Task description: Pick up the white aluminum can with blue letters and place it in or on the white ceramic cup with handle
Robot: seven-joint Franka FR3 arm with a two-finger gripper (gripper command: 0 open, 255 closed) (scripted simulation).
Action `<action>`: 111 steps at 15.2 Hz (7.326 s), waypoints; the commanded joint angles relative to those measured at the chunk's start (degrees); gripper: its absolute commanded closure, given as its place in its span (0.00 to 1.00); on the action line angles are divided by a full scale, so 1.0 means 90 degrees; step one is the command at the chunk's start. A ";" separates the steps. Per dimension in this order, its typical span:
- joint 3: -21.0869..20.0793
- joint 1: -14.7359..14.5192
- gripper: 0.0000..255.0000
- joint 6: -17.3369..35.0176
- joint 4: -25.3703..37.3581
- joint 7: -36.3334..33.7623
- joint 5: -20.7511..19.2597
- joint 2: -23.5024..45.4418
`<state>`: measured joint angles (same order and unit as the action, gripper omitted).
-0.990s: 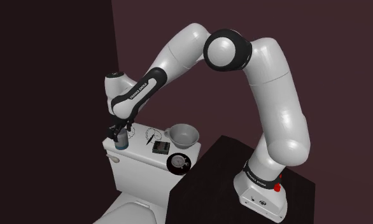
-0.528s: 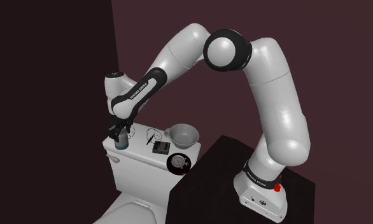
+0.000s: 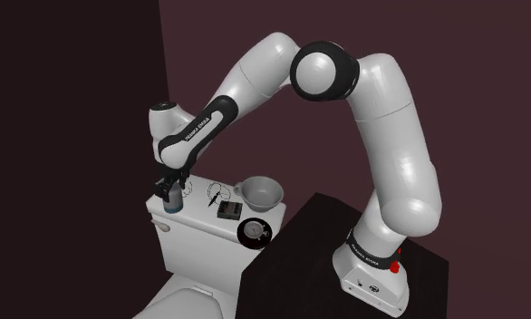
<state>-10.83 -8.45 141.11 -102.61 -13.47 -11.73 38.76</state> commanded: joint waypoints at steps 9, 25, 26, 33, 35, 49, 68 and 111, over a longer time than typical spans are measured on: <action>-0.0128 0.0092 1.00 -0.0531 -0.0061 0.0101 0.0151 -0.0599; -0.0291 0.0203 1.00 -0.1537 0.0124 0.0269 0.0406 -0.1435; -0.0299 0.0208 1.00 -0.1604 0.0148 0.0279 0.0420 -0.1479; -0.0298 0.0662 1.00 -0.1247 -0.1294 0.0789 0.0711 -0.2608; -0.0270 0.0823 1.00 -0.1111 -0.1819 0.1028 0.0834 -0.3015; 0.0502 0.1655 1.00 -0.0799 -0.4700 0.3028 0.1460 -0.5644; 0.0945 0.1955 1.00 0.0573 -0.5814 0.3687 0.1346 -0.5384; 0.0464 0.1875 0.00 -0.0223 -0.4523 0.1197 -0.1341 -0.3537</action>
<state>-6.65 8.42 139.10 -143.31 -2.70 -23.80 6.92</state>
